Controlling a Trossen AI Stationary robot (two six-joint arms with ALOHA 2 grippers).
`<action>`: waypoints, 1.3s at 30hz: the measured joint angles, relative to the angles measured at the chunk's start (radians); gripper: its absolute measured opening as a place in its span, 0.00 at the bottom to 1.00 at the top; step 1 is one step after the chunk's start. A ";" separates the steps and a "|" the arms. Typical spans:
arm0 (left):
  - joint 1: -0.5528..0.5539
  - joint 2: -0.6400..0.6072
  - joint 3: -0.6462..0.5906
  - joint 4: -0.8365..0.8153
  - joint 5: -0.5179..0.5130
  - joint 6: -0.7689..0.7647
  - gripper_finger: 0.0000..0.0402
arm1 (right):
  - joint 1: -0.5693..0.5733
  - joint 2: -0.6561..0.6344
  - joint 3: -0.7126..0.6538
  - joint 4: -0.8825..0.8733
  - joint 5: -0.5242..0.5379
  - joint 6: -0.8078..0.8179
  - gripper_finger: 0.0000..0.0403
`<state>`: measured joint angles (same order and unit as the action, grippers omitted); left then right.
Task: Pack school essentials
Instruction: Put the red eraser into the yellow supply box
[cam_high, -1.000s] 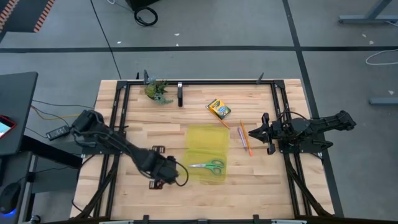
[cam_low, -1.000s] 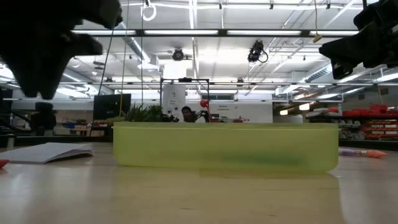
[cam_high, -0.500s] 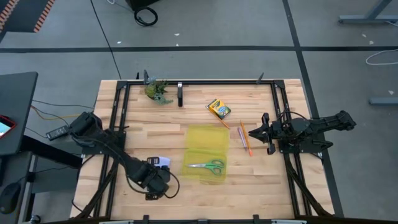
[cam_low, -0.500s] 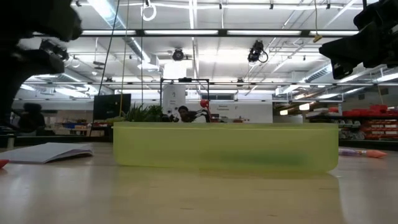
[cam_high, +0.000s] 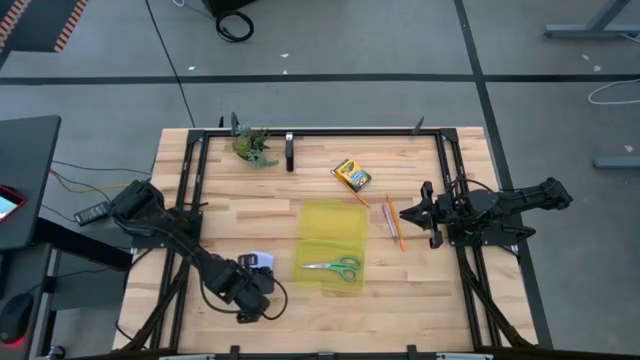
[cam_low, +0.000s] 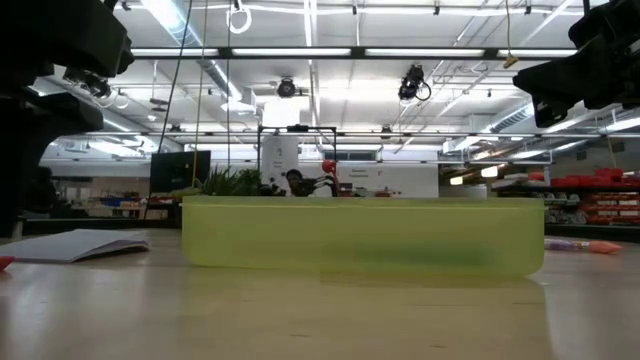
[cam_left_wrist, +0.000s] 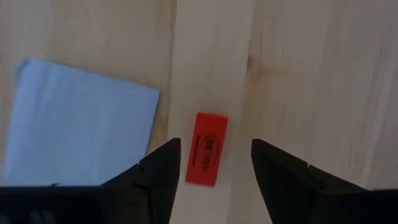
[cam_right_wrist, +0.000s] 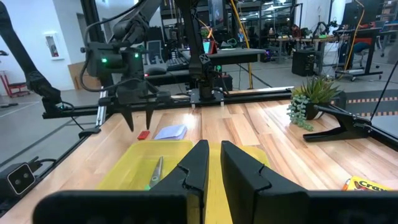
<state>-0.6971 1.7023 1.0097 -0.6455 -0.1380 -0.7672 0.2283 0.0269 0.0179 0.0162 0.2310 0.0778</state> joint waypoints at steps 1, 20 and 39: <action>0.000 0.000 -0.013 0.028 0.000 -0.006 0.50 | 0.000 0.000 0.000 0.000 0.000 0.000 0.13; -0.028 0.062 -0.069 0.094 -0.051 -0.007 0.34 | 0.000 0.000 0.000 0.000 0.000 0.000 0.13; -0.060 0.064 -0.071 0.098 -0.082 -0.007 0.13 | 0.000 0.000 0.000 -0.001 0.000 0.000 0.13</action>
<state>-0.7567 1.7664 0.9386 -0.5480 -0.2196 -0.7738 0.2281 0.0269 0.0181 0.0154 0.2310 0.0780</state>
